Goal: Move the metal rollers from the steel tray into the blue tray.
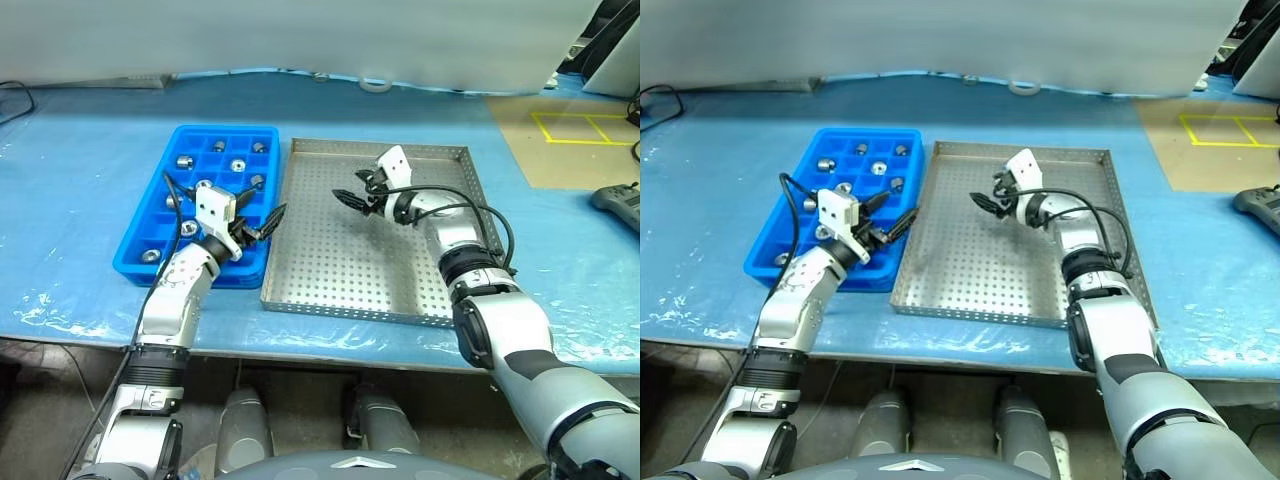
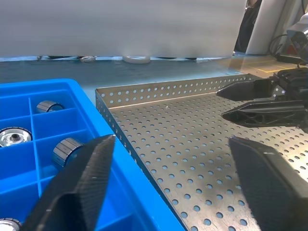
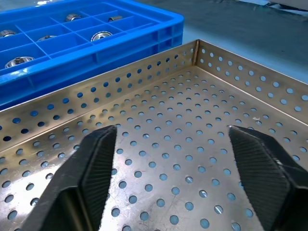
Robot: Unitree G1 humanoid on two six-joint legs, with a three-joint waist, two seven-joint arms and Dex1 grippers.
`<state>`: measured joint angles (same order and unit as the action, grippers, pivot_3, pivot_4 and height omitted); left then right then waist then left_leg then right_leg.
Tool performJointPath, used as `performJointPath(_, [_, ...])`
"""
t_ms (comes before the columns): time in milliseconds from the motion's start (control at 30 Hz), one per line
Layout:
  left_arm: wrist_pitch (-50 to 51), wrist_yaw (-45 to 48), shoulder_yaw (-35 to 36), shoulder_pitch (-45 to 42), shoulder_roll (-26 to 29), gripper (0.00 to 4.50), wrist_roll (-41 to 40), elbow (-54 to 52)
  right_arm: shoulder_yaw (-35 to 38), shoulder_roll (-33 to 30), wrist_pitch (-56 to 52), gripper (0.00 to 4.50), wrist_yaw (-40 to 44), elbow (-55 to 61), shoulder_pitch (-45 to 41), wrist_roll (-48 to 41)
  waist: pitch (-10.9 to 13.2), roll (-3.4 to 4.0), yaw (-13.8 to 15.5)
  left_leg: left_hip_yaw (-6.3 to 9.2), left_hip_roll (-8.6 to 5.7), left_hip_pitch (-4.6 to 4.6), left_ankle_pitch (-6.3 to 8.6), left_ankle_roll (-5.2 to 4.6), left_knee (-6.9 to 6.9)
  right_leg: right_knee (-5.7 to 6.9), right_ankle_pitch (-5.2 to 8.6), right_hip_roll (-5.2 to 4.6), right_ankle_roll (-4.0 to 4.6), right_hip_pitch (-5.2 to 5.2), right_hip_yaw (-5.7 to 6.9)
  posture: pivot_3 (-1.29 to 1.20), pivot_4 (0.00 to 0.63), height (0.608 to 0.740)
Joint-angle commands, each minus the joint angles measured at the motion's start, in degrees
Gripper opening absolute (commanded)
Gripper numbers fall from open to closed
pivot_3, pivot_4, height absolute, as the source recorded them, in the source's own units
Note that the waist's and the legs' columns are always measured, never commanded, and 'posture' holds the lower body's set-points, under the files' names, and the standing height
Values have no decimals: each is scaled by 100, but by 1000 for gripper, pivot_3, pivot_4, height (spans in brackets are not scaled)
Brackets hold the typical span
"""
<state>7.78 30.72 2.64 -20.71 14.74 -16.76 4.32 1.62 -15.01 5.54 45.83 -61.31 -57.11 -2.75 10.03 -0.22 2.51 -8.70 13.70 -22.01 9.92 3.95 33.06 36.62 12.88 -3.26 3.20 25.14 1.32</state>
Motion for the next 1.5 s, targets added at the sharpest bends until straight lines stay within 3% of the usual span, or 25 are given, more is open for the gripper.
performJointPath(33, [-69,-28,97,-91,47,3258,-29,-195,61,11,88,2528,-43,114,-170,-70,0,0,1,0,0,0,0,0,0,0,0,0,0,0,0,-53,150,740])
performJointPath(133, [-110,-16,84,-66,48,3861,-20,-212,73,21,113,2730,-67,114,-160,-78,0,0,1,0,0,0,0,0,0,0,0,0,0,0,0,-53,150,740])
performJointPath(200, [-158,-119,73,-77,55,4406,96,-168,68,18,133,3189,-152,99,-165,-54,0,0,0,0,0,0,0,0,0,0,0,0,0,0,0,-53,150,740])
performJointPath(267, [-193,-193,61,-98,65,4500,185,-121,61,16,136,3849,-177,91,-168,-49,0,0,0,0,0,0,0,0,0,0,0,0,0,0,0,-52,150,740])
performJointPath(333, [-199,-91,37,-86,31,4162,90,-187,56,29,141,3652,-64,120,-161,-84,0,0,0,0,0,0,0,0,0,0,0,0,0,0,0,-49,150,740])
performJointPath(400, [-212,-134,34,-115,18,3566,130,-184,33,36,160,3148,-89,117,-171,-53,0,0,0,0,0,0,0,0,0,0,0,0,0,0,0,-49,150,740])
performJointPath(467, [-211,-146,40,-139,15,3554,136,-164,19,38,180,2483,-153,89,-183,-17,0,0,0,0,0,0,0,0,0,0,0,0,0,0,0,-48,150,740])
performJointPath(533, [-182,-109,91,-139,-33,3724,6,-175,61,53,159,2556,-151,75,-188,-58,0,0,1,0,0,0,0,0,0,0,0,0,0,0,0,-47,150,740])
performJointPath(633, [-168,-88,18,-117,-7,4485,76,-208,61,62,141,3251,-58,104,-183,-77,0,0,0,0,0,0,0,0,0,0,0,0,0,0,0,-45,150,740])
performJointPath(733, [-268,-324,34,-167,-20,4500,287,-89,66,69,157,4207,-236,51,-208,-25,0,0,0,0,0,0,0,0,-1,0,0,0,0,0,0,-44,150,740])
performJointPath(767, [-243,-217,57,-161,-57,4500,136,-153,93,78,131,4189,-144,90,-188,-85,0,0,0,0,0,-1,0,0,-1,0,0,0,0,0,0,-44,150,740])
performJointPath(800, [-240,-205,88,-165,-95,4500,52,-221,101,85,103,4098,-47,147,-159,-133,0,0,2,0,0,0,0,0,-1,0,0,0,0,0,0,-45,150,740])
performJointPath(833, [-238,-250,127,-177,-129,4089,16,-259,100,84,102,3981,-31,181,-139,-142,0,0,2,0,0,0,0,0,-1,0,0,-1,0,0,0,-45,150,740])
performJointPath(1100, [-141,-92,15,-174,-102,1631,14,-259,78,55,190,1338,-224,96,-169,-60,0,0,1,0,0,0,0,0,-1,0,0,0,0,1,0,-45,150,740])
performJointPath(1200, [-55,-88,2,-207,-116,1631,-12,-242,87,87,112,1338,-106,104,-154,-117,0,0,2,0,0,-1,0,0,-1,0,0,0,0,0,0,-43,150,740])
performJointPath(1267, [-55,-65,80,-198,-190,1572,-179,-315,83,118,59,1765,71,165,-130,-173,0,0,1,-1,0,-1,0,0,-1,0,0,0,0,0,0,-42,150,740])
performJointPath(1333, [-26,-55,96,-193,-197,1959,-230,-356,72,140,43,2305,188,199,-131,-189,0,0,2,0,0,-1,0,0,-1,-1,0,0,0,0,0,-39,150,740])
performJointPath(1500, [-22,-10,79,-172,-172,3502,-276,-413,87,157,69,4052,172,145,-176,-150,0,0,6,0,0,-1,1,-1,-1,0,0,0,0,1,0,-36,150,740])
